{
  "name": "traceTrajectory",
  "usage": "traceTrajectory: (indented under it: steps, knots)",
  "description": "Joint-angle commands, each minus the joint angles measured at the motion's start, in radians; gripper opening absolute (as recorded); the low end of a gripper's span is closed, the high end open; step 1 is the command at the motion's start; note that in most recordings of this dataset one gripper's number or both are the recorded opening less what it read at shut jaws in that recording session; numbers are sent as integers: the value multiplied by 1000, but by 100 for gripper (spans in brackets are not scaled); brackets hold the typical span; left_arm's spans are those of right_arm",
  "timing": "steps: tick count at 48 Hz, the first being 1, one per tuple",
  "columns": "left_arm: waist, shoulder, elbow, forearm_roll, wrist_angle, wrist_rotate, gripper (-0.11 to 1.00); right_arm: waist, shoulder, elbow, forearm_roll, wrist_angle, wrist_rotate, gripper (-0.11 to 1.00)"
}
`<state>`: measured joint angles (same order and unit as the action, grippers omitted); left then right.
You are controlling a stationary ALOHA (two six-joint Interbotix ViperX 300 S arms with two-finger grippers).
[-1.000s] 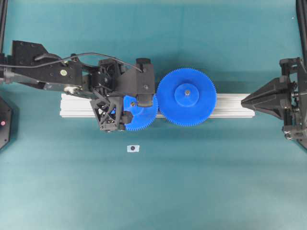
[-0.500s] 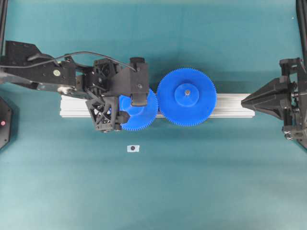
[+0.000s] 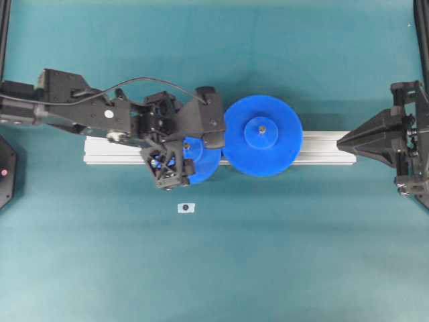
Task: Insert the small gear onto the shaft.
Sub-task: 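Lower the gear onto the shaft, meshing teeth with the large gear, then open the left gripper and withdraw it left from the gear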
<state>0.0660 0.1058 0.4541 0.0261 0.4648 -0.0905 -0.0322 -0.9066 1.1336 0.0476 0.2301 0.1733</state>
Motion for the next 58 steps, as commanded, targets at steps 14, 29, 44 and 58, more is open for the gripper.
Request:
traceTrajectory:
  steps: [14, 29, 44, 58]
  knots:
    - [-5, -103, -20, -5, 49, 8, 87, 0, 0, -9, 2, -9, 9, 13]
    - [11, -284, 15, -5, 72, 3, 87, -2, -3, -8, 2, -9, 9, 13]
    - [12, -480, 133, -5, 69, -35, 87, 0, -23, -5, 2, -9, 9, 13]
    - [-18, -663, 302, -5, -57, -75, 87, 0, -31, -2, 2, -3, 9, 14]
